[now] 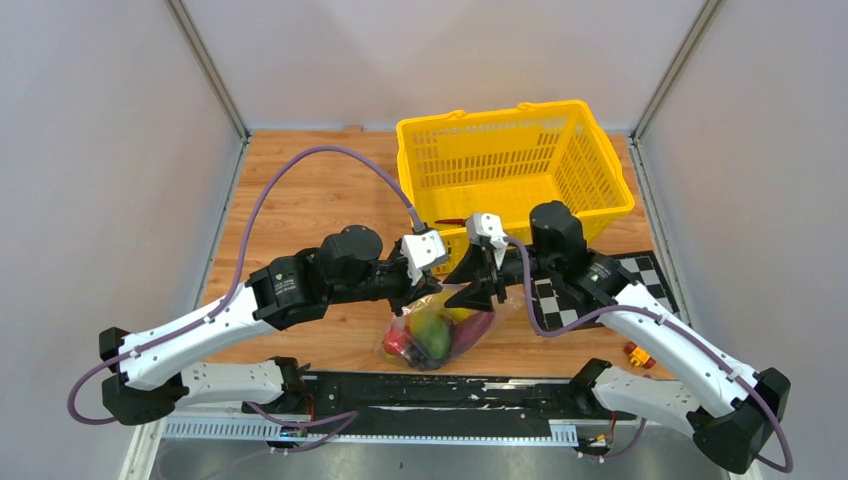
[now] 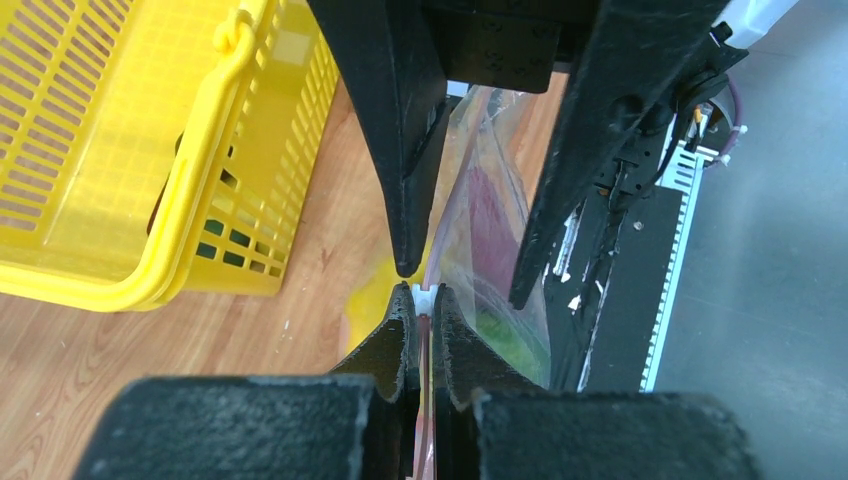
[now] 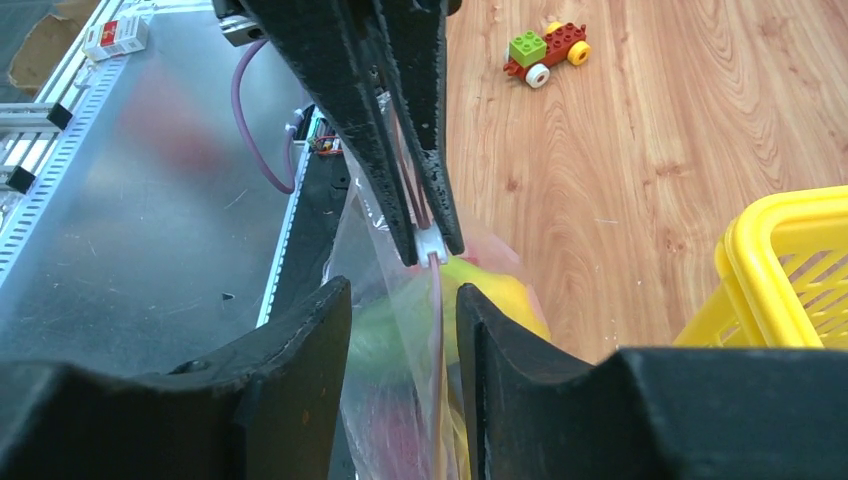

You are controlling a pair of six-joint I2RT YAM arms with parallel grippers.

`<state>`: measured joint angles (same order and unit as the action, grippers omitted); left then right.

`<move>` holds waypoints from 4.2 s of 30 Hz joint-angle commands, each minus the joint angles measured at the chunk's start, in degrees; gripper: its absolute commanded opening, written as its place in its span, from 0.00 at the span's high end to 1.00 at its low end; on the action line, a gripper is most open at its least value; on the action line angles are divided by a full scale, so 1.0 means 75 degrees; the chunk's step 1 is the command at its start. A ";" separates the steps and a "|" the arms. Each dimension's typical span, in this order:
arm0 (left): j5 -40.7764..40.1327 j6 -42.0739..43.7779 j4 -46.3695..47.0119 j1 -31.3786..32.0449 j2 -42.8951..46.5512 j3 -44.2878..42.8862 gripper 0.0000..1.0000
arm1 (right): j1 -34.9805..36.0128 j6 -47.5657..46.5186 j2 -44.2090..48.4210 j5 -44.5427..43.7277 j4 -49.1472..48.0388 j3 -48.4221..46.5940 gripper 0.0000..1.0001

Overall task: Place the food in the zip-top bag and seal the zipper
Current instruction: Zip the zipper food storage bag at the center of the board, then place the zipper food storage bag at the center of the board.

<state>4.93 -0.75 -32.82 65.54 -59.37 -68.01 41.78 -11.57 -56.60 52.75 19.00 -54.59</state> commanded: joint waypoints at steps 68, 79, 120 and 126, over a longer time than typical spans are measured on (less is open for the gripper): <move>-0.5370 -0.2122 -0.1562 -0.2321 0.2756 0.0819 0.00 | 0.1205 0.0942 -0.1629 -0.2445 -0.0594 -0.2121 1.00; -0.5292 -0.2749 -0.2003 -0.3982 0.3118 0.1142 0.00 | 0.1425 0.0347 -0.3589 -0.3111 0.0088 -0.4853 1.00; -0.3424 -0.3941 -0.1470 -0.3981 0.3765 0.2616 0.00 | 0.2550 0.0499 -0.3471 -0.3765 -0.0210 -0.2667 0.49; -0.3039 -0.4706 -0.1298 -0.3990 0.3878 0.3582 0.00 | 0.2550 0.1432 -0.4558 -0.6846 0.0429 -0.3878 0.45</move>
<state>-20.73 -30.33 -45.41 35.90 -30.87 -44.62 60.69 -7.20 -85.21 19.00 21.17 -76.55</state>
